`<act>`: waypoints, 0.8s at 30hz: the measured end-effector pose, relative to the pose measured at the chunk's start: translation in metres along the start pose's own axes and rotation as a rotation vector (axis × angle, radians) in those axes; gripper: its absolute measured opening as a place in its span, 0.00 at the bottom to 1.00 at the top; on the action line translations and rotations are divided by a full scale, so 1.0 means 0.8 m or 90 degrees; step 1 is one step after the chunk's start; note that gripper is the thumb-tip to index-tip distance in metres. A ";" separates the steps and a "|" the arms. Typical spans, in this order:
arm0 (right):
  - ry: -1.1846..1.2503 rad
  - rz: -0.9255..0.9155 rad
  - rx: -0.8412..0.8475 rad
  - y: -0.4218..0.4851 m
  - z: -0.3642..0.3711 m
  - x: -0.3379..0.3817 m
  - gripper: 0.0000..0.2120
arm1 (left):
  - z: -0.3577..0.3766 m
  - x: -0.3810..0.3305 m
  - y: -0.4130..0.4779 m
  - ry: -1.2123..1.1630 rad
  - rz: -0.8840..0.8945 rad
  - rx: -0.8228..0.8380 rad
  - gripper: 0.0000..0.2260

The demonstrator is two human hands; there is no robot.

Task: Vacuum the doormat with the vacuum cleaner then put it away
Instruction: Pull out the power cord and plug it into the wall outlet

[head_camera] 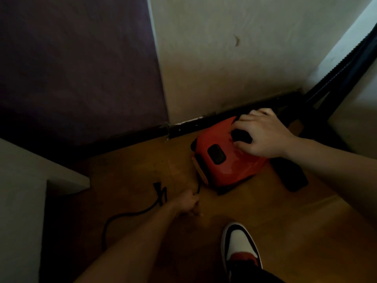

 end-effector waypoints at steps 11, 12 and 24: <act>-0.010 -0.005 -0.033 0.000 -0.003 0.002 0.21 | -0.169 -0.100 -0.042 -0.155 0.231 -0.271 0.08; -0.009 -0.004 -0.032 0.000 -0.004 0.003 0.21 | -0.170 -0.119 -0.058 -0.118 0.283 -0.248 0.08; -0.028 0.018 -0.031 0.000 -0.011 0.007 0.22 | -0.011 -0.070 -0.096 0.265 0.324 0.129 0.11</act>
Point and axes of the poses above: each hand's wrist, its own y-axis towards the middle knuckle, its own z-axis out of the palm, x = y × z, the point moved 10 cm from there along y, towards the middle knuckle, and after that the axes turned 11 degrees about -x, right-handed, at the moved point
